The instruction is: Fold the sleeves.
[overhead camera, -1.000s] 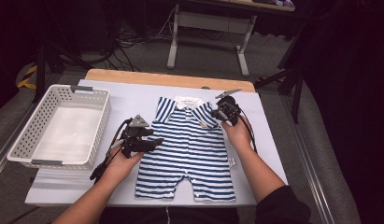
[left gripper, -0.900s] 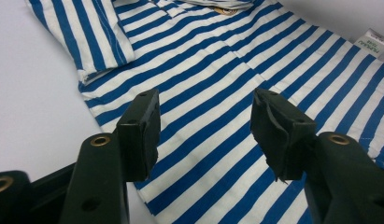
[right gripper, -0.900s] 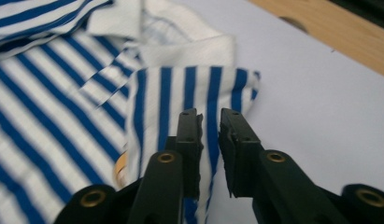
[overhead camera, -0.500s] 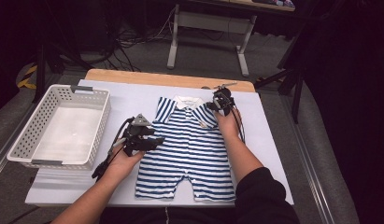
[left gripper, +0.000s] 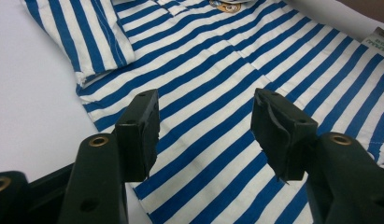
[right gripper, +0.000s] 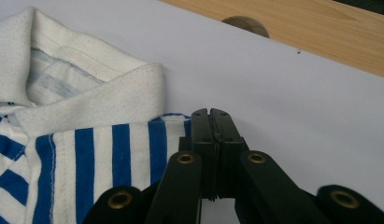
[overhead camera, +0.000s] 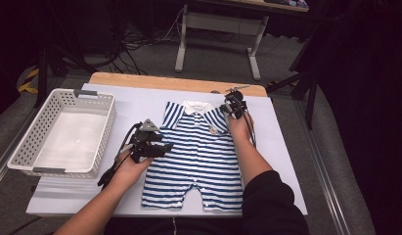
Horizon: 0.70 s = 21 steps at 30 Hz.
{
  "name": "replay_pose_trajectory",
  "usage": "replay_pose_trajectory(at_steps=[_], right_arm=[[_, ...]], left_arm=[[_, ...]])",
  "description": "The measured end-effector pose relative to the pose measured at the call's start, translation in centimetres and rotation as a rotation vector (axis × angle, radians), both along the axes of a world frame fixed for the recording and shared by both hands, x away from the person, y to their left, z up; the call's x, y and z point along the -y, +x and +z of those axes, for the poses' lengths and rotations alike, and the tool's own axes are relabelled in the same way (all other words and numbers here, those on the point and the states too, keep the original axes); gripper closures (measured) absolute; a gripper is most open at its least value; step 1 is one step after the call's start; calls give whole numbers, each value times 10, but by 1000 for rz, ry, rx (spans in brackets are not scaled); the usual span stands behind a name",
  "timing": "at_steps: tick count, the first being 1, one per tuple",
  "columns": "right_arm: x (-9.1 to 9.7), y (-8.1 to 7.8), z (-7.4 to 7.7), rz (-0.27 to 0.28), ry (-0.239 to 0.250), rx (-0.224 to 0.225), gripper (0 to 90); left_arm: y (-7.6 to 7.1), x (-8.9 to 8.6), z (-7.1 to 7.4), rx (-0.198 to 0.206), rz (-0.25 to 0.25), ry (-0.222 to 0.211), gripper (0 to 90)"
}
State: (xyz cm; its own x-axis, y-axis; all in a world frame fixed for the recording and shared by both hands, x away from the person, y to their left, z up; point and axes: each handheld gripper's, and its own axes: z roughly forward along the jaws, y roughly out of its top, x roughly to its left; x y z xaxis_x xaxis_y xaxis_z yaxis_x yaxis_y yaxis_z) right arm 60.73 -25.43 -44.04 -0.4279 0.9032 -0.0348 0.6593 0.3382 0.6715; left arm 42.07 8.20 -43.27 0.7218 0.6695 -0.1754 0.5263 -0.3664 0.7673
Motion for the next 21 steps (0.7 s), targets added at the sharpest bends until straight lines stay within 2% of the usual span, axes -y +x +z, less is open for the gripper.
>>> replay_pose_trajectory(at_steps=[3, 5, 8, 9, 11, 13, 14, 17, 21], right_arm=[[1, 0, 1, 12, 23, -9, 862], [-2, 0, 1, 28, 34, 5, 718], [-5, 4, -1, 17, 47, -10, 659], [-6, 6, -3, 8, 46, -28, 651], [-6, 8, -6, 11, 44, -41, 690], [-6, 8, -7, 28, 56, -58, 795], [-6, 8, -6, 32, 44, -52, 825], [-4, 7, -3, 28, -3, -33, 840], [3, 8, -2, 7, -5, -33, 839]], left_arm=[[3, -1, 1, 3, 4, -1, 431], [7, -1, 2, -6, 10, -6, 425], [15, 1, 3, -7, 31, -10, 406], [19, 2, 4, -10, 35, -14, 401], [25, 3, 4, -20, 41, -15, 398], [30, 5, 3, -24, 48, -19, 397], [33, 5, 3, -25, 49, -19, 396], [42, 9, 5, -33, 57, -5, 396], [55, 13, 10, -35, 78, 14, 394]])
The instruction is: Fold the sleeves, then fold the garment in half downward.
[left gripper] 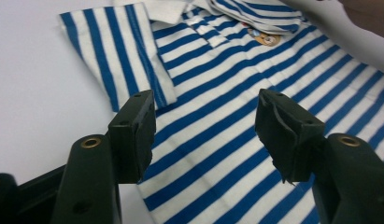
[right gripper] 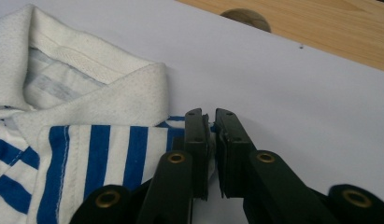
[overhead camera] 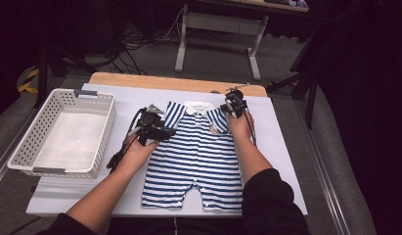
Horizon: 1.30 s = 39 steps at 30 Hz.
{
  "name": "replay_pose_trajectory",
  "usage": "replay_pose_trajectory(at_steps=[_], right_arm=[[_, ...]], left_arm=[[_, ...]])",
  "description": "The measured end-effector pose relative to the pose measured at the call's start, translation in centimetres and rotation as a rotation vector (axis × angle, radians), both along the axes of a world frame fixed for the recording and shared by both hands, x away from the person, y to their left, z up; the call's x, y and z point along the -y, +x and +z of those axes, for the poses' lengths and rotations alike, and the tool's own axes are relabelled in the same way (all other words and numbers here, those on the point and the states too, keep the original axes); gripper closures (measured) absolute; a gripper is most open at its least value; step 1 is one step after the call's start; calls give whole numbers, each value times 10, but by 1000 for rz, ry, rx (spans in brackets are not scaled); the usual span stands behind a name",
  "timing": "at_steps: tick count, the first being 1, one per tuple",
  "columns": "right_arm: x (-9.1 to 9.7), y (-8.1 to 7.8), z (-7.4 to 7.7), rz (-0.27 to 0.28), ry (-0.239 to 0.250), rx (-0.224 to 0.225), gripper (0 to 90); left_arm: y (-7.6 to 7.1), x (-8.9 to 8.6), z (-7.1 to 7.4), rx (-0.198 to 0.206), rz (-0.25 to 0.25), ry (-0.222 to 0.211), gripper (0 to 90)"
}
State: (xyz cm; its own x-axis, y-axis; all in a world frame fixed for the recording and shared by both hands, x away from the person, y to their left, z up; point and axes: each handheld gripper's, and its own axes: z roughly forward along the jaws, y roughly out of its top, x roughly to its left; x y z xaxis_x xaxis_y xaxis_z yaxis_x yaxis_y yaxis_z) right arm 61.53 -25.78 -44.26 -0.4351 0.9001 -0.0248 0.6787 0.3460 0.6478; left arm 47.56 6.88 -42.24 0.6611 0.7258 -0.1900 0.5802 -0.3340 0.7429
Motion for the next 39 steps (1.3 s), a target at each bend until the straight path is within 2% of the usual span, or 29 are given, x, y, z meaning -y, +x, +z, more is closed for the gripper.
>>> replay_pose_trajectory(at_steps=[1, 3, 6, 7, 9, 10, 13, 14, 16, 17, 18, 20, 22, 23, 28, 31, 33, 36, 39], right_arm=[[1, 0, 0, -3, 1, -2, 836], [2, 0, 1, -2, 3, -3, 811], [3, -1, 4, -6, -13, 37, 709], [4, -2, 6, -4, -13, 46, 706], [8, -3, 10, -2, 3, 54, 676], [10, -3, 12, 0, 15, 56, 647], [14, -4, 14, 6, 39, 46, 536], [15, -4, 14, 7, 38, 42, 500], [18, -5, 15, 5, 48, 32, 466], [19, -5, 15, 0, 56, 24, 460], [21, -6, 16, -2, 61, 20, 456], [23, -6, 18, -11, 72, 22, 455], [25, -7, 21, -9, 85, 24, 464], [25, -8, 22, -7, 81, 27, 469], [22, -8, 22, 1, 60, 37, 486], [22, -7, 18, -5, 55, 29, 491], [22, -5, 15, -10, 50, 18, 497], [22, -4, 14, -6, 59, 15, 527], [21, -3, 12, -7, 82, 11, 542]], left_arm=[[3, 2, 1, 12, 6, 1, 394], [9, 5, 3, 3, 12, 15, 393], [18, 9, 6, 11, 29, 20, 394], [22, 11, 7, 11, 33, 27, 393], [29, 15, 10, 28, 44, 29, 398], [32, 16, 11, 21, 46, 40, 399], [43, 17, 13, 30, 64, 38, 396], [47, 18, 13, 21, 76, 47, 392], [53, 19, 13, 18, 82, 39, 388], [57, 19, 14, 17, 87, 32, 388], [62, 20, 15, 6, 97, 46, 385], [68, 20, 15, 19, 104, 55, 376], [77, 19, 15, 24, 106, 93, 364], [80, 18, 15, 24, 112, 98, 361], [96, 13, 9, 4, 156, 93, 362], [104, 13, 3, -20, 177, 97, 364], [110, 11, 0, -33, 193, 82, 375], [117, 9, -4, -45, 209, 75, 379], [125, 7, -6, -54, 230, 86, 384]])
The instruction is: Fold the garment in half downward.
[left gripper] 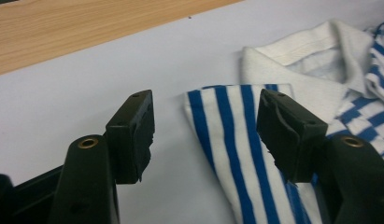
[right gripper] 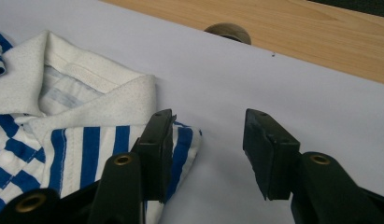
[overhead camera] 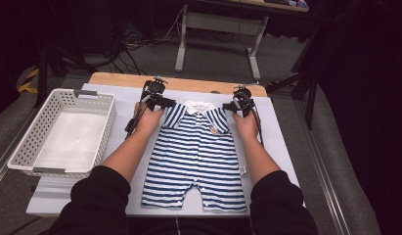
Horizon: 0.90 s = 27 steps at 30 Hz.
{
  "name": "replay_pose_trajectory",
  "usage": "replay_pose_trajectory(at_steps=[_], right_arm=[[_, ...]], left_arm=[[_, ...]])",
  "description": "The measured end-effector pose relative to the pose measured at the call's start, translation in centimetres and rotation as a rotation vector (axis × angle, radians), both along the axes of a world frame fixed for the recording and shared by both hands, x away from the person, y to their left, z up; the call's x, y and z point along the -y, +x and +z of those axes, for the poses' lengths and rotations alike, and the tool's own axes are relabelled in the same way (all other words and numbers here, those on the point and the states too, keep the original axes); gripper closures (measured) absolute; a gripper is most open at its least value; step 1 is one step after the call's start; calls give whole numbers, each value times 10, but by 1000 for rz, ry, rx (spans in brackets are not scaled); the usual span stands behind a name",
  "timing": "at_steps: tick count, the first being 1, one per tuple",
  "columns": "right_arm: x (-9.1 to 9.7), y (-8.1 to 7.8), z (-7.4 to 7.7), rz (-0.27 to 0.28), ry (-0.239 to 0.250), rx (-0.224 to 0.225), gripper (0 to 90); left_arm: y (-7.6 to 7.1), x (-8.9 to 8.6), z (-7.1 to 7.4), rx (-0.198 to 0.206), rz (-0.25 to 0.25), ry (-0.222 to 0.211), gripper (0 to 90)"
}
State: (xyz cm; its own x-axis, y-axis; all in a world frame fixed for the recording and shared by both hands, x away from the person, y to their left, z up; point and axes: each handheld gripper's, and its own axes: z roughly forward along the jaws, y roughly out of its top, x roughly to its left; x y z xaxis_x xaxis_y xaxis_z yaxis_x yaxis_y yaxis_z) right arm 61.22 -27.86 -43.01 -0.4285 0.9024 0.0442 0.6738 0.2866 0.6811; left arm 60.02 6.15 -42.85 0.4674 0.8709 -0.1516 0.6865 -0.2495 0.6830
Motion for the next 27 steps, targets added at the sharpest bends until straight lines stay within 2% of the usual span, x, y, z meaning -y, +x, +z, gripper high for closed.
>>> replay_pose_trajectory(at_steps=[3, 7, 16, 19, 22, 23, 25, 26, 27], right_arm=[[-3, 1, -3, 3, -8, 1, 554], [-8, 3, -9, 14, -22, -15, 567], [-12, 5, -15, 28, -44, -28, 579], [-12, 6, -17, 32, -50, -33, 585], [-13, 6, -18, 31, -50, -34, 599], [-13, 6, -18, 33, -50, -34, 619], [-15, 6, -17, 58, -46, -40, 712], [-16, 5, -17, 67, -47, -43, 747], [-18, 5, -16, 81, -61, -38, 779]], left_arm=[[6, 0, -3, -10, 13, -13, 386], [13, 3, -9, -28, 16, 31, 400], [25, 8, -23, -76, 12, 34, 431], [28, 14, -26, -83, -2, 48, 434], [27, 17, -27, -70, -4, 66, 444], [27, 17, -26, -72, 0, 64, 457], [27, 16, -26, -81, -3, 49, 540], [27, 15, -25, -100, -15, 25, 611], [27, 15, -24, -118, -18, 25, 729]])
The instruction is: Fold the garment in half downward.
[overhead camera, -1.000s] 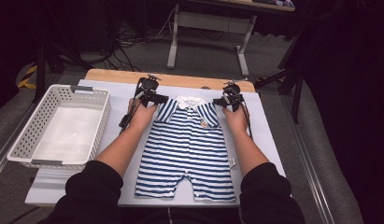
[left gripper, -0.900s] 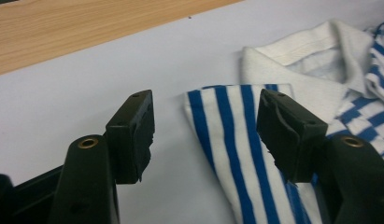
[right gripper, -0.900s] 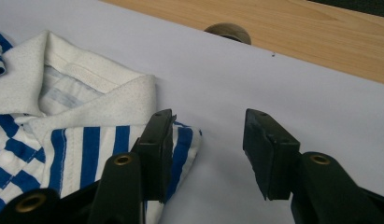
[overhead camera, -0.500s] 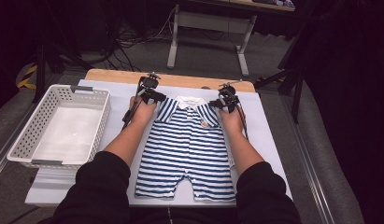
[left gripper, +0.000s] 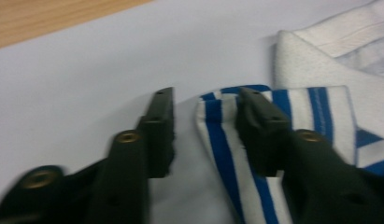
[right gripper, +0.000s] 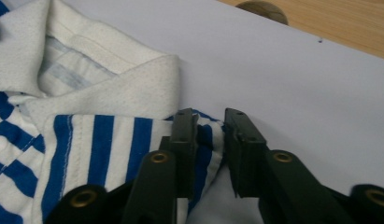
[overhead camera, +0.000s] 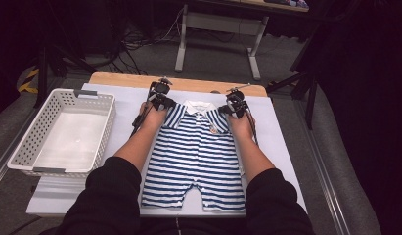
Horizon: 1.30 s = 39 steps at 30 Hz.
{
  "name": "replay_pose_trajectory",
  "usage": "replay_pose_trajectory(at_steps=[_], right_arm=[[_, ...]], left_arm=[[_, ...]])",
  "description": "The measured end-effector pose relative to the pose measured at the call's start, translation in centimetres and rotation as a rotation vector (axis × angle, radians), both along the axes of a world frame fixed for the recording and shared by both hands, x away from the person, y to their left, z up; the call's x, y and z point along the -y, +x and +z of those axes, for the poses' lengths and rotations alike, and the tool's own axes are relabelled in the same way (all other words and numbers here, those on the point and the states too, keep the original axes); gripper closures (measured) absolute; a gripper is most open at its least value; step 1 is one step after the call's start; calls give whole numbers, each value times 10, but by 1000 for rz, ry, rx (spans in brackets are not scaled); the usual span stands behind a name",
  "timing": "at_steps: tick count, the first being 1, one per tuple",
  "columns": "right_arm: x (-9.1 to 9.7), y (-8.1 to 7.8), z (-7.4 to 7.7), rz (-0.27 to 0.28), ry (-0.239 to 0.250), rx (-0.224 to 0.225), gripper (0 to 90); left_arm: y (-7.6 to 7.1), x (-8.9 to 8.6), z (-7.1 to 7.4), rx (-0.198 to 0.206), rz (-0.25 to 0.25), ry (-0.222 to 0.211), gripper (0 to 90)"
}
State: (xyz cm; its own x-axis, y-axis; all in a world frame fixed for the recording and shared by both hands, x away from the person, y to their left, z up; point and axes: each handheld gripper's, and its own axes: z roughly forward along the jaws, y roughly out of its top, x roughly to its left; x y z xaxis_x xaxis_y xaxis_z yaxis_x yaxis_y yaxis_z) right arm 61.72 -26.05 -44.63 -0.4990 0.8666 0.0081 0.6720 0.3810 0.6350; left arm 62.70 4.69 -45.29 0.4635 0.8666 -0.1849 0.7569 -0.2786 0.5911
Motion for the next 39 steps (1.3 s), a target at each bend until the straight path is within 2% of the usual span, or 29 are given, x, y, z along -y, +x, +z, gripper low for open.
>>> replay_pose_trajectory(at_steps=[1, 3, 6, 13, 21, 26, 28, 30, 31, 39], right_arm=[[-2, -1, 0, 10, -14, 4, 792], [-5, -2, 1, 18, -40, 15, 806], [-6, -4, 3, 31, -58, 24, 820], [-2, -5, 13, 32, -49, 76, 829], [2, -7, 23, 28, -1, 116, 831], [1, -17, 38, 66, 16, 159, 832], [2, -21, 43, 79, 26, 162, 832], [3, -27, 47, 91, 38, 171, 832], [3, -29, 49, 99, 44, 174, 832], [7, -53, 56, 144, 98, 196, 832]], left_arm=[[0, 0, 0, 2, 0, 10, 827], [-1, 1, 1, -2, -1, 14, 878], [0, 0, 4, -16, -10, 24, 893], [-2, -6, 13, 21, -5, 45, 897], [-9, -9, 30, 86, 5, 75, 898], [-20, -14, 44, 107, 7, 39, 898], [-26, -15, 49, 115, 12, 51, 897], [-34, -18, 52, 114, 24, 21, 897], [-38, -18, 53, 120, 25, 19, 897], [-70, -26, 65, 187, -21, -28, 897]])
